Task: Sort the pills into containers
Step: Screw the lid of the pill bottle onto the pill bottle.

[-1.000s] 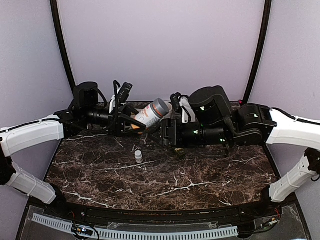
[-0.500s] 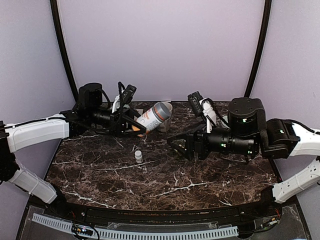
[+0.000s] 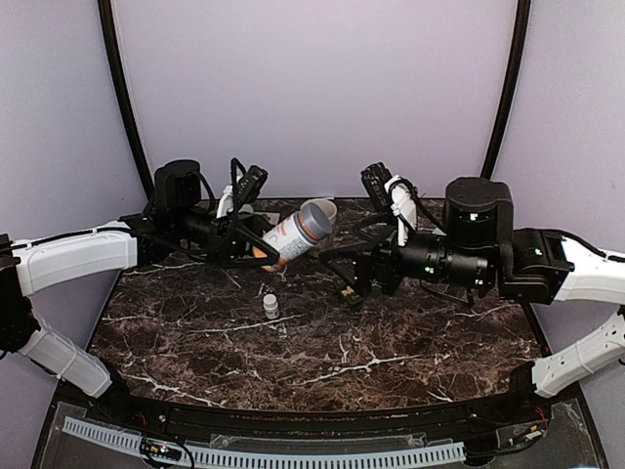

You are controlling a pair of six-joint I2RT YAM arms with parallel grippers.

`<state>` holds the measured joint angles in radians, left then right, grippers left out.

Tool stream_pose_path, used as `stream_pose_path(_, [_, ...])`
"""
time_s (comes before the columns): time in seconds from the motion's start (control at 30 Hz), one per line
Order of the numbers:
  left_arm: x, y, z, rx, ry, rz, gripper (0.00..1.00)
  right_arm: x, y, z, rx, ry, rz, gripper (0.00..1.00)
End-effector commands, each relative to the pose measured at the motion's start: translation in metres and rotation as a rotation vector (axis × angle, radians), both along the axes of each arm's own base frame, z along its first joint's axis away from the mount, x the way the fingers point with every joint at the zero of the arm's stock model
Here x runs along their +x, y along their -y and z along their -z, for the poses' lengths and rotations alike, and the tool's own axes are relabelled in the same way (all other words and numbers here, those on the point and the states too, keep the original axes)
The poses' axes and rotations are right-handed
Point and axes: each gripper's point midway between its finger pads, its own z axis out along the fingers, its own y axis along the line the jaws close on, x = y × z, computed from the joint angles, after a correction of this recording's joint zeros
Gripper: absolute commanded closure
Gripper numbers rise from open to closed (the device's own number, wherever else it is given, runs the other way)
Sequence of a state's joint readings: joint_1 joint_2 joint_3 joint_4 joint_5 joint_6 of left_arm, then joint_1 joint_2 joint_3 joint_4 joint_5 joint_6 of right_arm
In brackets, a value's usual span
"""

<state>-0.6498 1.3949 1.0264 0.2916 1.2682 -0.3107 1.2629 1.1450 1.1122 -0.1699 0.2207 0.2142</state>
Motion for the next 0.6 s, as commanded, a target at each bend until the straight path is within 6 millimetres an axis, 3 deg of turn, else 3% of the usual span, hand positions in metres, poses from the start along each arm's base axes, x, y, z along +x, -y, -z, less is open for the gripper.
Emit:
stream_pose_path(0.0, [-0.008, -0.004, -0.020, -0.049, 0.037, 0.058, 1.00, -0.002, -0.011, -0.028, 0.093, 0.017, -0.088, 0.15])
stream_pose_path(0.17, [-0.008, -0.004, -0.019, -0.046, 0.023, 0.073, 1.00, -0.006, -0.018, -0.050, 0.165, -0.004, -0.174, 0.15])
stream_pose_path(0.57, [-0.010, -0.003, -0.021, -0.049, 0.013, 0.095, 1.00, -0.008, -0.028, -0.055, 0.203, -0.060, -0.275, 0.16])
